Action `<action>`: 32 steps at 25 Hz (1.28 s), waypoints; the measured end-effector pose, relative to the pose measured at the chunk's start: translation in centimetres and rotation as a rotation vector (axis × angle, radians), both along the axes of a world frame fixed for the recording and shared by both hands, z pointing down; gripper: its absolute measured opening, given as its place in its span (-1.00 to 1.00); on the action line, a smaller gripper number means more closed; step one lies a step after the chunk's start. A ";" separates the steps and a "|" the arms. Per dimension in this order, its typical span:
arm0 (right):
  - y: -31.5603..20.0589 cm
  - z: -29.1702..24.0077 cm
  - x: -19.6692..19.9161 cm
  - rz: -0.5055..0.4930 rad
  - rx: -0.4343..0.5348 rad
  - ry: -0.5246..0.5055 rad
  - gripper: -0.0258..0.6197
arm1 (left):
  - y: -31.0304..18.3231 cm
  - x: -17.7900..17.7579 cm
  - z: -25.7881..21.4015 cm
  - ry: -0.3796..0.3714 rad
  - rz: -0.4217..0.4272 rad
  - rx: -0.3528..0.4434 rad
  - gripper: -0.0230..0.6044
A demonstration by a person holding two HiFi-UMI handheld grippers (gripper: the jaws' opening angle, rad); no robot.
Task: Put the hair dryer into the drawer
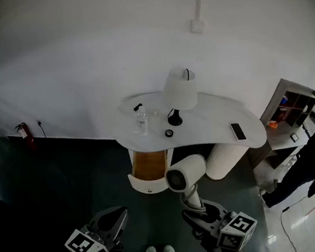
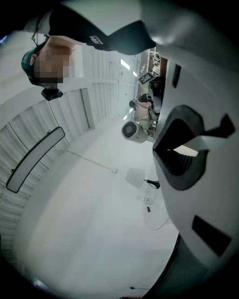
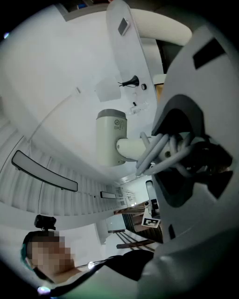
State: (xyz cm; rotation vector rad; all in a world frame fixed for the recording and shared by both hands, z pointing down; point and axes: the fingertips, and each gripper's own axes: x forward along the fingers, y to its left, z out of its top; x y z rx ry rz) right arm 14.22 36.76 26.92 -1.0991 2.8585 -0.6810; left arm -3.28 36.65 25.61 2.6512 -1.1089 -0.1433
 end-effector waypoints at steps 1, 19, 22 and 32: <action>0.0 0.1 0.0 -0.007 -0.001 -0.010 -0.24 | -0.2 0.4 0.1 -0.003 0.009 0.000 -0.90; -0.2 0.2 0.0 -0.056 -0.001 0.005 -0.24 | 1.2 1.5 0.2 -0.044 -0.027 -0.003 -0.90; -0.2 0.2 0.6 -0.056 -0.001 -0.007 -0.24 | 1.6 1.8 0.6 -0.043 -0.032 -0.002 -0.90; -2.3 1.7 3.2 -0.095 0.008 0.034 -0.24 | 0.8 1.0 2.0 -0.046 -0.158 -0.001 -0.90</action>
